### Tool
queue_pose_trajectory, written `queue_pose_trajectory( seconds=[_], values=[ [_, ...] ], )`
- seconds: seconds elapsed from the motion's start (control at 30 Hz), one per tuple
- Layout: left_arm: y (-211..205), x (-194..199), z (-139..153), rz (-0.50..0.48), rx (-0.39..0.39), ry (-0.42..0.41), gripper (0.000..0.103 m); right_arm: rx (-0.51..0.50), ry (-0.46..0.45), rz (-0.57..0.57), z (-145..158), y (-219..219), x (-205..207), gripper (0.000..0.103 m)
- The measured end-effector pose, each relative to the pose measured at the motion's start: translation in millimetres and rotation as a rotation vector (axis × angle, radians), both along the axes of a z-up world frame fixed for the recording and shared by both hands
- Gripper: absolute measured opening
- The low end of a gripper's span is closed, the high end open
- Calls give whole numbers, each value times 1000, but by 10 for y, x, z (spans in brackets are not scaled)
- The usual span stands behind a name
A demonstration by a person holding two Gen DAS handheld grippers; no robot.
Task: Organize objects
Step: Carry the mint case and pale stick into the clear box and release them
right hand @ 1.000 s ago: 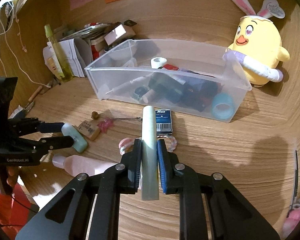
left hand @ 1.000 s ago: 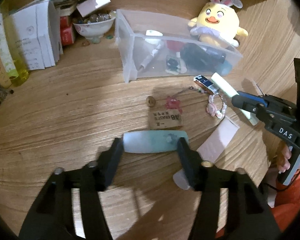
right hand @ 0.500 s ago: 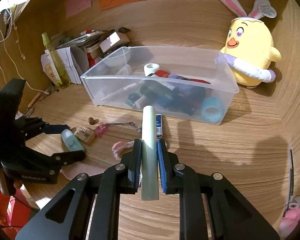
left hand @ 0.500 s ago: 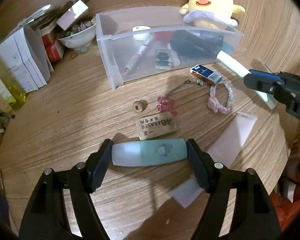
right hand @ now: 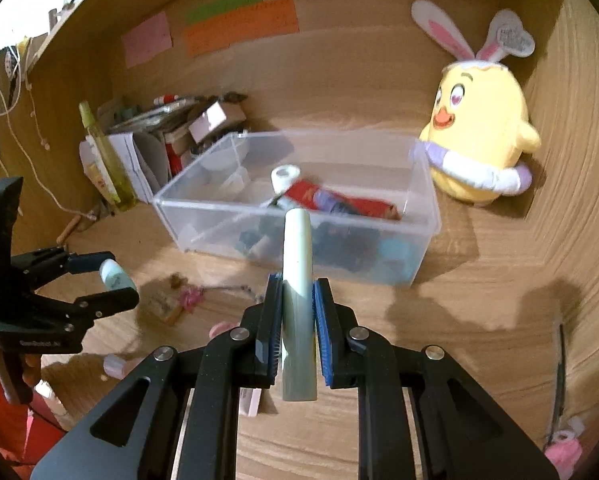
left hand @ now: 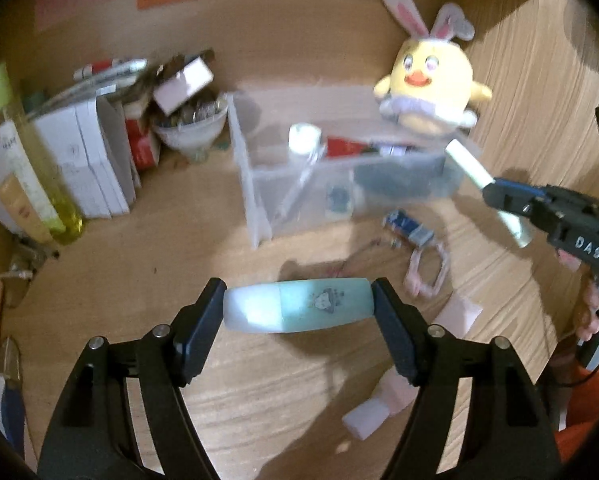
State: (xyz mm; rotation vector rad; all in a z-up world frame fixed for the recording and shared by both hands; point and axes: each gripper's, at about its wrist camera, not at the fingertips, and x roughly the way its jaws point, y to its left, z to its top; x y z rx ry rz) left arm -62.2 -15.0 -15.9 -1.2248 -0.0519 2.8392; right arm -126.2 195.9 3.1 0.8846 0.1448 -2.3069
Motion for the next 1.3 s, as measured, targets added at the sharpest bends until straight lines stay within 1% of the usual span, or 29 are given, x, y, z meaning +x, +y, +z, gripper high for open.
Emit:
queue_pose_trajectory(
  seconds=[0.2, 0.33, 0.6, 0.9, 1.13, 1.3],
  values=[
    [84, -165, 217, -13, 17, 78, 73, -16, 41, -20, 162, 9, -119, 14],
    [110, -282, 355, -19, 26, 108, 73, -27, 64, -36, 270, 11, -249, 14],
    [84, -563, 480, -21, 70, 125, 73, -16, 109, -54, 415, -41, -479, 14],
    [66, -884, 434, -16, 94, 86, 73, 36, 135, -83, 431, -130, -776, 14],
    [55, -1174, 282, -9, 97, 13, 73, 98, 111, -98, 263, -252, -989, 14],
    [100, -1282, 189, -20, 87, -16, 73, 147, 90, -94, 101, -335, -1097, 14]
  ],
)
